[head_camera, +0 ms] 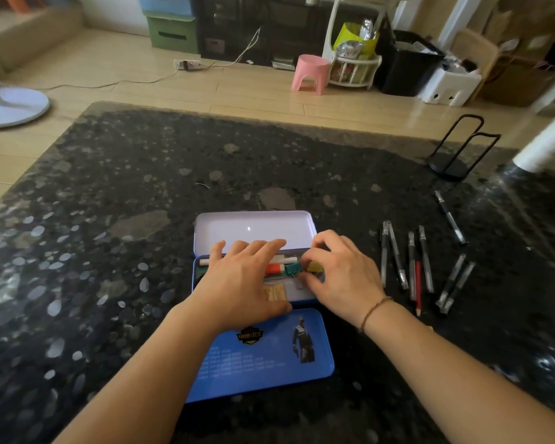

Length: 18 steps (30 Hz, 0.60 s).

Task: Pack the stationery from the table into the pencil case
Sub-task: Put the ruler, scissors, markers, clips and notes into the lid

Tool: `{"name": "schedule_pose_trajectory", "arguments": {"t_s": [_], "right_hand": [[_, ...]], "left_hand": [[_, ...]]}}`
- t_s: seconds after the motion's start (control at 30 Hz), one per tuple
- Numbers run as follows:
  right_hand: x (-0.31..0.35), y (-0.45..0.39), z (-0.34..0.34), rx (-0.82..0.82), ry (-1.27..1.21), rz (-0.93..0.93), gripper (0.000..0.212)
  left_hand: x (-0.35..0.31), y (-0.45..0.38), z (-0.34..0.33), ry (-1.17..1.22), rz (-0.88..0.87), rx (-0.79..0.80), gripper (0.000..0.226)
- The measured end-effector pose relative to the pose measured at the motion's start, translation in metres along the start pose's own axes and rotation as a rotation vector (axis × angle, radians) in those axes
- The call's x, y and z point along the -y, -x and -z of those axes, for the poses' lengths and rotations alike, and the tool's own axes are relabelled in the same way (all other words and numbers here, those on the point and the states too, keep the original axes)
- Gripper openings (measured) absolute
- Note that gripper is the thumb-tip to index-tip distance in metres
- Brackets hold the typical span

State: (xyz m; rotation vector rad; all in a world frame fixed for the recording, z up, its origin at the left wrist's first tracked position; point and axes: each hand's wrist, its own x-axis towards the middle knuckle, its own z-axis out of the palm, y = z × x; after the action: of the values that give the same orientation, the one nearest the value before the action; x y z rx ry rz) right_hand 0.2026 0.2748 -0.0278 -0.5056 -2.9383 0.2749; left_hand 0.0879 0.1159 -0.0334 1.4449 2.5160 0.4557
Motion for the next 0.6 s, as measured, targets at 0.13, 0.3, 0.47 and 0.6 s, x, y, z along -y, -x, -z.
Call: {"name": "schedule_pose_trajectory", "arguments": {"t_s": [0.13,0.3,0.47,0.6], "right_hand": [[-0.009,0.008,-0.002,-0.069,-0.073,-0.019,0.02],[-0.056,0.039,0.037,-0.22,-0.127,-0.18,0.013],[-0.114,0.075,0.067,-0.018,-0.09,-0.498,0.013],[-0.105,0.1,0.074,0.207,0.017,-0.317,0.025]], "left_hand": [[-0.001,-0.001,-0.003,0.023,-0.02,-0.012,0.092],[-0.008,-0.004,-0.004,0.021,-0.036,0.008,0.092],[-0.013,-0.001,-0.003,0.022,-0.039,0.025,0.093],[-0.007,0.004,0.003,-0.004,-0.021,0.047,0.098]]}}
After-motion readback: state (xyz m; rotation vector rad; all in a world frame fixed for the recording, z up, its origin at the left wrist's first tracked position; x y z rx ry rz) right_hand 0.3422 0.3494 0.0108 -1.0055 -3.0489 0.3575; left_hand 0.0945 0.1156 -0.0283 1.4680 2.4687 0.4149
